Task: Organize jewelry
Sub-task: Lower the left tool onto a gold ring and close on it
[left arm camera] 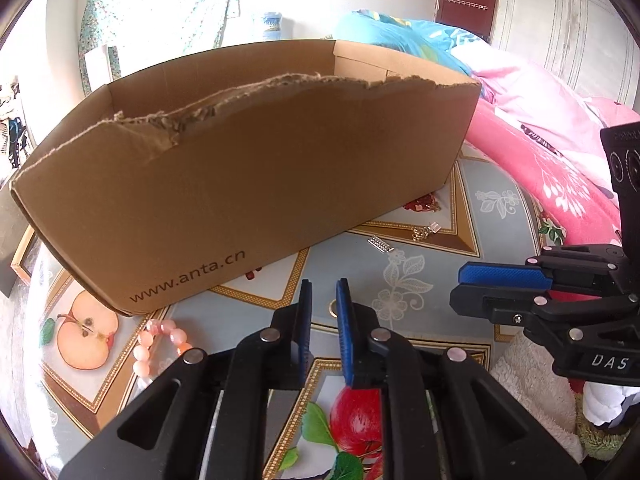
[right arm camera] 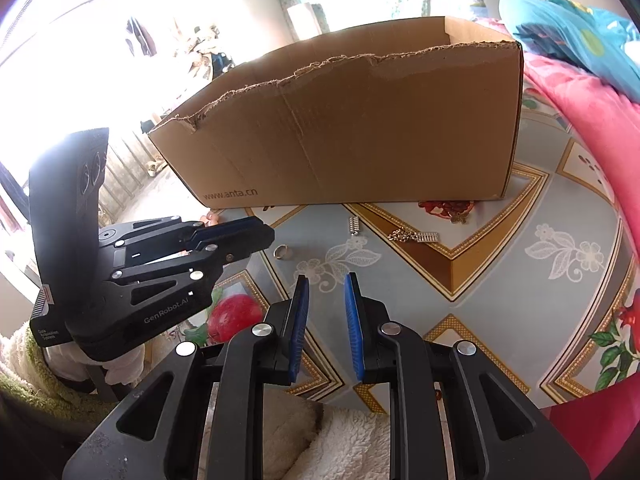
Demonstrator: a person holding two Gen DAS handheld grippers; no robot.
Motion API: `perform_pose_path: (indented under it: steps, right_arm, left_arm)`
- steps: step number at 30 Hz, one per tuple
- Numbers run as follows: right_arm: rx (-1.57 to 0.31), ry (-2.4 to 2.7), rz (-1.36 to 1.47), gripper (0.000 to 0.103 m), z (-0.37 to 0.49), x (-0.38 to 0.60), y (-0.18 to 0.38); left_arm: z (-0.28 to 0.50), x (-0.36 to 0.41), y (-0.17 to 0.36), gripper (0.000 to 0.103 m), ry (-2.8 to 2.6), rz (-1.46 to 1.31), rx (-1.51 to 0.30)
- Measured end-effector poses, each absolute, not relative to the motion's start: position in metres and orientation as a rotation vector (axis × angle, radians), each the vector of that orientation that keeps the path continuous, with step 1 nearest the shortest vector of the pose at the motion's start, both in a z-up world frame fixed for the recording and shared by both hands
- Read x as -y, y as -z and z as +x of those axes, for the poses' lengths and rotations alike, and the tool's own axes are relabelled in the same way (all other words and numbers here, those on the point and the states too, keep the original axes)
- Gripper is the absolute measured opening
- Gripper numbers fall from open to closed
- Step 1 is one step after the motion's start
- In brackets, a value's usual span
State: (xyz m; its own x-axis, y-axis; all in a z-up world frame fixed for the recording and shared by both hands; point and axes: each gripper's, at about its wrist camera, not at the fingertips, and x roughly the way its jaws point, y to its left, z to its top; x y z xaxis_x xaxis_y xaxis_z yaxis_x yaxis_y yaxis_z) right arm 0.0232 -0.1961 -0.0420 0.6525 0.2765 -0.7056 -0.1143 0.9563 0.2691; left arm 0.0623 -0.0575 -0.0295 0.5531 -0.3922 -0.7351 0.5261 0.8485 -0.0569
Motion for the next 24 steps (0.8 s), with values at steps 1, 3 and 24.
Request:
perform_pose_path:
  steps: [1,3,24]
  right_arm:
    - [-0.833,-0.226,0.210,0.019,0.022,0.196,0.042]
    - [-0.834,-0.229,0.211,0.019,0.020,0.196,0.043]
    - [-0.824,-0.245,0.237,0.020,0.023,0.195,0.042]
  left_arm:
    - [0.063,0.055,0.029,0.017,0.533,0.179,-0.824]
    - [0.064,0.052,0.029,0.018,0.508,0.185,-0.830]
    - [0.055,0.071,0.040,0.017,0.531,0.283,-0.847]
